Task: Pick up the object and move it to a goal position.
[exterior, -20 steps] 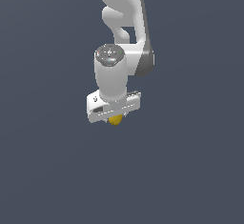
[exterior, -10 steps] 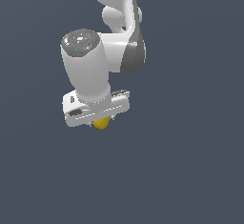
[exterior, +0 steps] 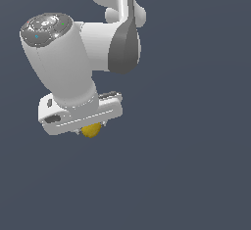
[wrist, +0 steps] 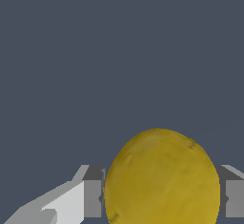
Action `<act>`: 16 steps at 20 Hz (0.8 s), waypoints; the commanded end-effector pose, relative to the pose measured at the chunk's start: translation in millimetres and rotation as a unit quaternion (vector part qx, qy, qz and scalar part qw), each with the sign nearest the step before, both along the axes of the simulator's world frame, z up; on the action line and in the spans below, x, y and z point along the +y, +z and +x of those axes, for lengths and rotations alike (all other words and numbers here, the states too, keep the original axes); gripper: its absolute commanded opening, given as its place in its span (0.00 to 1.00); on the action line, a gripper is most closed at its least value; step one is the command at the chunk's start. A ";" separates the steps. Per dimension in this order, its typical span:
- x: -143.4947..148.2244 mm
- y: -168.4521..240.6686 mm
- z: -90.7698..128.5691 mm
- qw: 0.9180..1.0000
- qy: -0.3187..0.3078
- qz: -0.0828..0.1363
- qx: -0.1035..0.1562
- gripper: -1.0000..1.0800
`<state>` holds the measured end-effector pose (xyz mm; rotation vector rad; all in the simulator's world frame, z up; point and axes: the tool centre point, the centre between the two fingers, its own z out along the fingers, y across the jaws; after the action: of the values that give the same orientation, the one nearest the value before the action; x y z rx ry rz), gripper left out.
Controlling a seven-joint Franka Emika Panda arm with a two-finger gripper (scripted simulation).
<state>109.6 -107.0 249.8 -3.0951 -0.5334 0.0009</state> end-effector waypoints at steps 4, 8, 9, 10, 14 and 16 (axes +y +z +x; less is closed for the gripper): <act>-13.9 15.8 14.3 1.000 0.000 0.000 0.000 0.00; -21.0 23.5 21.8 1.000 0.000 0.000 0.000 0.00; -22.4 25.0 23.3 1.000 0.000 0.000 0.000 0.00; -23.6 26.3 24.6 1.000 0.000 0.000 0.000 0.00; -27.3 30.3 28.7 1.000 0.000 0.000 0.000 0.00; -28.5 31.6 30.2 1.000 0.000 0.000 0.000 0.00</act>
<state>138.3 -134.5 279.4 -3.0955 -0.5332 0.0017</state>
